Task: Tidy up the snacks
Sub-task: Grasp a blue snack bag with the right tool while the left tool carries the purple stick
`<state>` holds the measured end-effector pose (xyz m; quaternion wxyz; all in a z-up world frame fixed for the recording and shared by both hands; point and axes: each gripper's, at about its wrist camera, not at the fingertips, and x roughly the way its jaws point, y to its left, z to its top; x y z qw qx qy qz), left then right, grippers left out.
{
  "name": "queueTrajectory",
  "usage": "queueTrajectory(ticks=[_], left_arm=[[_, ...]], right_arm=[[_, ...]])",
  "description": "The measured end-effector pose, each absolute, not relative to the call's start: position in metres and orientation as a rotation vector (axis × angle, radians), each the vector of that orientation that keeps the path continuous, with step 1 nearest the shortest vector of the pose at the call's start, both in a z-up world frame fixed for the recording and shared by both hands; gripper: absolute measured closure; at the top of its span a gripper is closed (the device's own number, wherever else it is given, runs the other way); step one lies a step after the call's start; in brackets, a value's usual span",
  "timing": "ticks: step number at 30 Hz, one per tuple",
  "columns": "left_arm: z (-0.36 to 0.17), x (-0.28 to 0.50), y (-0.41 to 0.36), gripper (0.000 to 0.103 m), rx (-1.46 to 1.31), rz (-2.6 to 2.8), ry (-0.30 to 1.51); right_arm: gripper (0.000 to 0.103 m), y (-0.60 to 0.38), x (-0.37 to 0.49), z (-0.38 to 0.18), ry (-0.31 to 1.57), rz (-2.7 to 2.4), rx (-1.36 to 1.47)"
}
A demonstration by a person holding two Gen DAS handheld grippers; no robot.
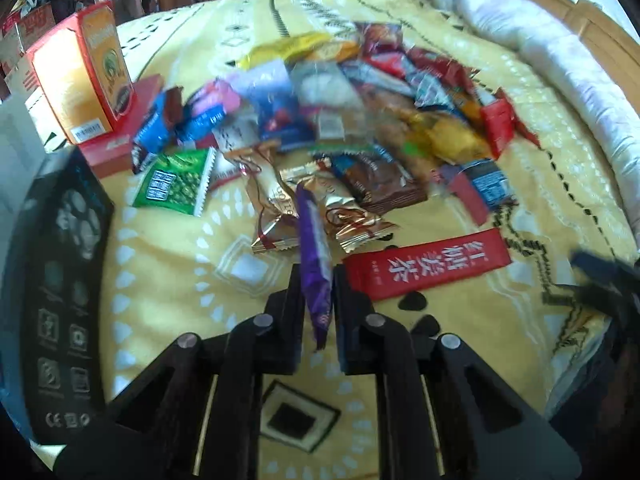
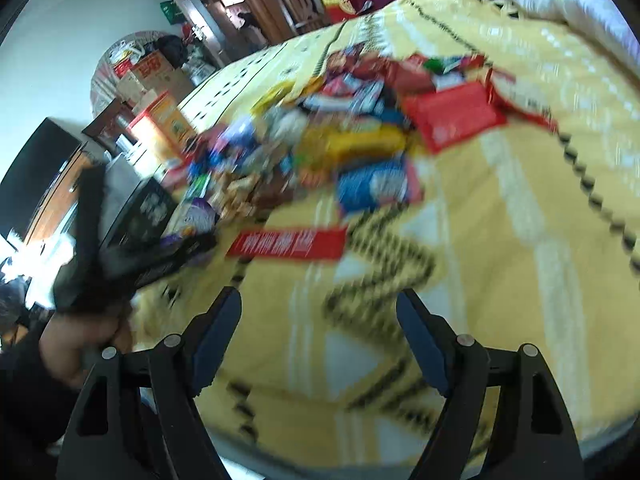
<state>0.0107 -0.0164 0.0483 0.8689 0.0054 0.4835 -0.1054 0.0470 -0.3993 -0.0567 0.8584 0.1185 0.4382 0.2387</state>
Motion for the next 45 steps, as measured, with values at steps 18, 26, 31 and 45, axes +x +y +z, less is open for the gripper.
queueTrajectory(ticks=[18, 26, 31, 45], left_arm=[[0.045, 0.006, 0.003, 0.089, -0.105, -0.238, 1.07], [0.061, 0.001, 0.001, 0.089, -0.108, -0.271, 1.013], [0.08, -0.005, 0.003, 0.089, -0.124, -0.294, 0.965], [0.197, -0.033, 0.083, 0.089, -0.182, -0.176, 0.681]], right_arm=[[0.016, -0.367, 0.175, -0.093, 1.035, 0.424, 0.078], [0.047, -0.378, 0.16, -0.092, 0.995, 0.352, 0.082], [0.048, -0.394, 0.136, -0.065, 0.907, 0.349, 0.12], [0.048, -0.321, 0.105, 0.078, 0.635, 0.543, 0.102]])
